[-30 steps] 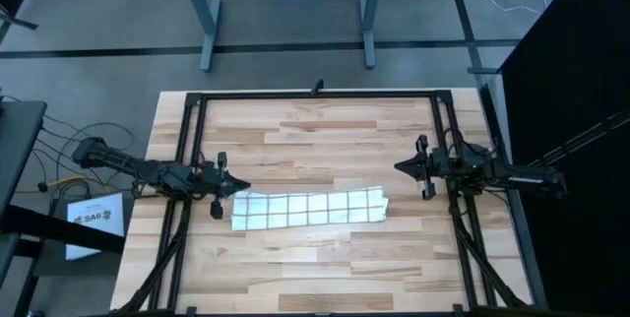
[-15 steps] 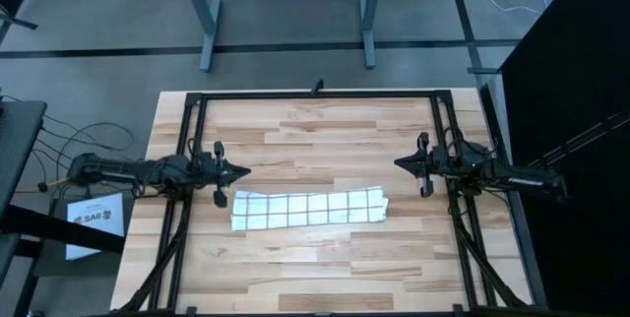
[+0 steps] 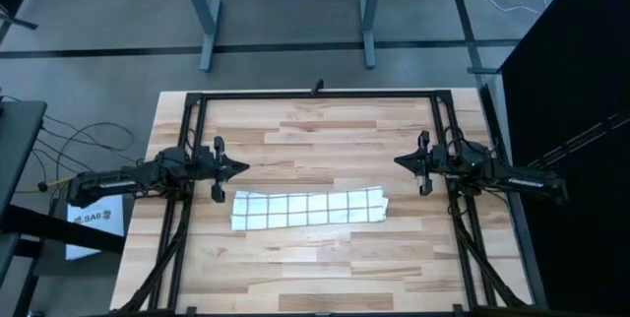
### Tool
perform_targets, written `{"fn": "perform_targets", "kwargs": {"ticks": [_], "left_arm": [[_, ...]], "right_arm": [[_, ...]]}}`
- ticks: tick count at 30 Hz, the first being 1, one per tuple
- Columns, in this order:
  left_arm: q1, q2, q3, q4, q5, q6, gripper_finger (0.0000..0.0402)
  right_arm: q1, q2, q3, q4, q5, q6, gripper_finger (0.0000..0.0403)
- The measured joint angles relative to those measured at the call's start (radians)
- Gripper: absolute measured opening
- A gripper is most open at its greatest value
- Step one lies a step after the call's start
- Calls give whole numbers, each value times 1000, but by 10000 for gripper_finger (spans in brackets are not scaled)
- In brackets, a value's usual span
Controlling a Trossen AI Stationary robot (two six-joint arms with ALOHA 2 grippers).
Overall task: Roll towel
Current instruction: Return to Home Position
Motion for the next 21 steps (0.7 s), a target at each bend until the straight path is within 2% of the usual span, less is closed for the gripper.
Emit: {"fn": "perform_targets", "kwargs": {"ticks": [21], "left_arm": [[0, -26, 0, 0, -4, 0, 0]], "right_arm": [[0, 0, 0, 0, 0, -10, 0]]}}
